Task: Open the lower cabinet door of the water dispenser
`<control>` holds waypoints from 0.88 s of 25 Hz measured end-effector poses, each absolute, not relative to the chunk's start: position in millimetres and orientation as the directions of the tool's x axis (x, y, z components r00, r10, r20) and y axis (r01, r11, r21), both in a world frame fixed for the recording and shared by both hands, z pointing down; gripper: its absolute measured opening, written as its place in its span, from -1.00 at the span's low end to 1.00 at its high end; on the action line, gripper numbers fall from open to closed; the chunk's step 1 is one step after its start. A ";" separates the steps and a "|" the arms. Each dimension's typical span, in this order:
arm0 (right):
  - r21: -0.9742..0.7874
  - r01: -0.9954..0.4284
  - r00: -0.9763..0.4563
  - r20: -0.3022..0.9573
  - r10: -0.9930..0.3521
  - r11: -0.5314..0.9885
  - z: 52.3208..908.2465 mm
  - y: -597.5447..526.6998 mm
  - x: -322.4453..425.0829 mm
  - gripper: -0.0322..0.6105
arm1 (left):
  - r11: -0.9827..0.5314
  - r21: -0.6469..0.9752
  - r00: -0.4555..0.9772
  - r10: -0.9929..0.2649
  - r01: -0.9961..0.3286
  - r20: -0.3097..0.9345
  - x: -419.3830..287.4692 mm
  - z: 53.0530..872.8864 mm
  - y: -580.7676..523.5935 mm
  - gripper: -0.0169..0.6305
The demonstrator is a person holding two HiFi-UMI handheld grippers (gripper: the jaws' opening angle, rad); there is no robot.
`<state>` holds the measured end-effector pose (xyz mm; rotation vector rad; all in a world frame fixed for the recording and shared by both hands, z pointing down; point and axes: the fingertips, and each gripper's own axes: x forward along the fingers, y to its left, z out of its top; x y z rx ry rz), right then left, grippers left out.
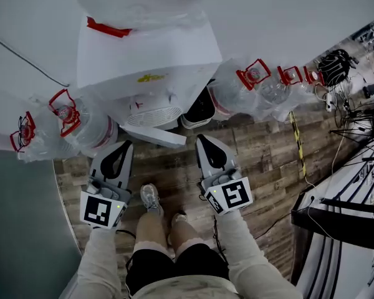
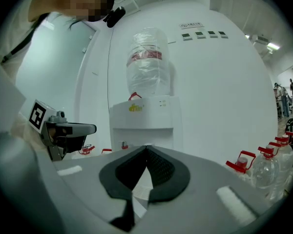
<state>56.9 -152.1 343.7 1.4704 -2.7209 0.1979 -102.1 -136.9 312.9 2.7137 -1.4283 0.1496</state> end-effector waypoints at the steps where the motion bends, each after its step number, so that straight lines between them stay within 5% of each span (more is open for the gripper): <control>1: -0.096 -0.833 -0.552 0.095 -0.828 0.544 334.5 -150.1 56.7 -0.87 | -0.565 0.009 0.563 -0.819 -0.825 0.115 -102.5 302.7 -135.5 -0.94; 22: -0.056 -0.829 -0.559 0.058 -0.827 0.556 157.4 -99.6 65.3 -0.87 | -0.561 -0.029 0.558 -0.827 -0.827 0.071 -99.4 138.7 -79.6 -0.94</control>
